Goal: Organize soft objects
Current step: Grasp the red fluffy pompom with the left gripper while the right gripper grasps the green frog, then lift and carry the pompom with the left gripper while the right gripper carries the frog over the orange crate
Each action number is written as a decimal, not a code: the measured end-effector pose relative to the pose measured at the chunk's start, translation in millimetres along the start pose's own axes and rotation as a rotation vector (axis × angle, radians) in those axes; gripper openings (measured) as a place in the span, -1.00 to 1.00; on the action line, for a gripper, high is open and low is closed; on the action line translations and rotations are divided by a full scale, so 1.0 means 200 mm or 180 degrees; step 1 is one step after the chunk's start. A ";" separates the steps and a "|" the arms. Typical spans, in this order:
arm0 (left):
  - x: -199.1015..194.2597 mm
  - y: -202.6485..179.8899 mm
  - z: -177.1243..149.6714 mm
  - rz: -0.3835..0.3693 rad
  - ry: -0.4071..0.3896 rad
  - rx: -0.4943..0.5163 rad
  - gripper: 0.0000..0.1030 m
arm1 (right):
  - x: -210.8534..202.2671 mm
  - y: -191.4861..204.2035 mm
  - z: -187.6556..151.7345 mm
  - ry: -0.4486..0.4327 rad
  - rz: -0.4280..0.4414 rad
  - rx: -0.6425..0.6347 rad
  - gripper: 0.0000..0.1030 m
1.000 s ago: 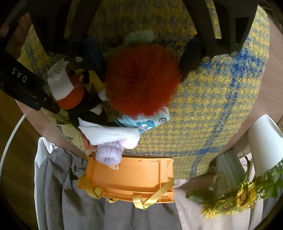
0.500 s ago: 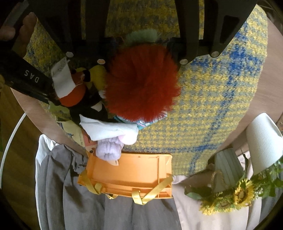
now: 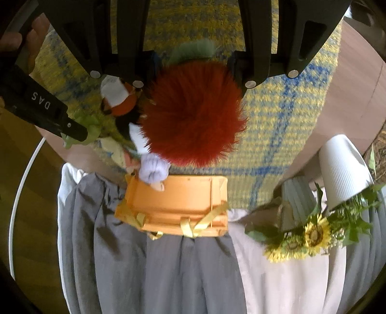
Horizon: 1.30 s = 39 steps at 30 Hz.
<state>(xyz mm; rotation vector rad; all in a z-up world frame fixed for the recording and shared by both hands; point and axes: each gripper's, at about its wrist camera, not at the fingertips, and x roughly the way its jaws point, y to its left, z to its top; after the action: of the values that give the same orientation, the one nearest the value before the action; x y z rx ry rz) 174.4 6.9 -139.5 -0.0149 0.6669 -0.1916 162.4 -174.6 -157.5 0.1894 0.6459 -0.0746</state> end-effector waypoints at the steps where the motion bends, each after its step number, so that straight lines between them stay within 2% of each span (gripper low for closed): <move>1: -0.02 0.01 0.02 -0.0016 -0.0028 -0.0002 -0.23 | -0.02 0.01 0.01 -0.0029 0.0004 -0.0002 -0.26; 15: -0.15 0.07 0.30 -0.0193 -0.0293 0.0203 -0.23 | -0.21 0.17 0.20 -0.0363 0.0046 0.0054 -0.26; 27: -0.14 0.16 0.56 -0.0539 -0.0541 0.0427 -0.23 | -0.25 0.31 0.36 -0.0673 -0.0091 0.0252 -0.26; 39: -0.08 0.08 0.77 -0.0428 -0.0732 0.0315 -0.23 | -0.20 0.29 0.59 -0.0869 0.0037 0.0193 -0.26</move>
<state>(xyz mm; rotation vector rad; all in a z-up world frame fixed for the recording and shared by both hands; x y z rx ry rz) 259.9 18.0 -8.8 0.0132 0.4265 -0.3468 207.9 -141.0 -33.1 0.2368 0.3706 -0.1070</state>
